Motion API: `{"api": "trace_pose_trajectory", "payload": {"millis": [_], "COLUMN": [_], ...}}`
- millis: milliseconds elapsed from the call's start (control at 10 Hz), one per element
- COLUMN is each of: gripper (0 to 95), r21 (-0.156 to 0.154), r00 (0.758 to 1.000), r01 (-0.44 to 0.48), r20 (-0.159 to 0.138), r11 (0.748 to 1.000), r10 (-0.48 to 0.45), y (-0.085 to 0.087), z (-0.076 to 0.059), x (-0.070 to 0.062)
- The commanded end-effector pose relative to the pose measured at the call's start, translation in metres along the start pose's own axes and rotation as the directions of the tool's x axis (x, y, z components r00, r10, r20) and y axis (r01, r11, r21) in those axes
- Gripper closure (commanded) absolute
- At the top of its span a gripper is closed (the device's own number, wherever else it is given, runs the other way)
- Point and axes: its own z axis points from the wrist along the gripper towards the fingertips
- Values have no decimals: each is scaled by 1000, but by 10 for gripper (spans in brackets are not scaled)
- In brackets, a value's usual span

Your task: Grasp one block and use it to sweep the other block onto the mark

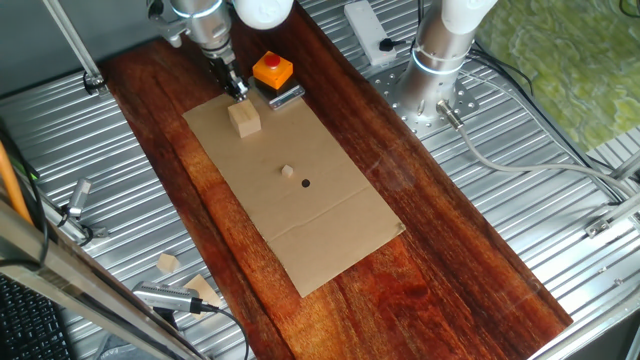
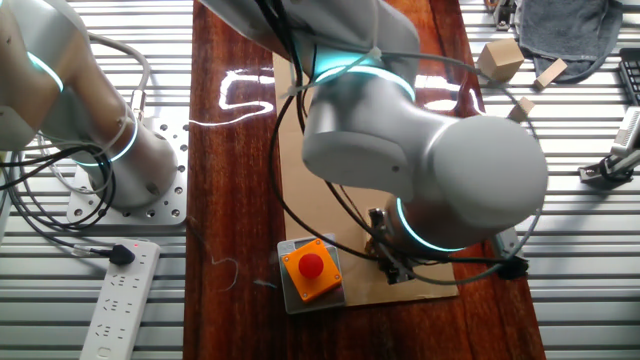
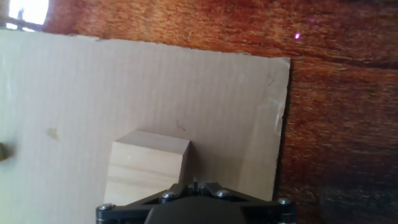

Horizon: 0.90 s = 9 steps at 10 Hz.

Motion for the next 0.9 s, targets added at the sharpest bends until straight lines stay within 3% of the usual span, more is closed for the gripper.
{"api": "trace_pose_trajectory", "payload": {"millis": [100,600,900], "gripper": [950,950,950], "r21": [-10,-42,-118], "r00": [1000,995,987], "r01": [-15,-98,-159], "r20": [6,11,11], "r11": [1000,994,980], "r10": [15,98,162], "y": [3,26,34], "z": [4,11,12], "x": [-4,-14,-15]}}
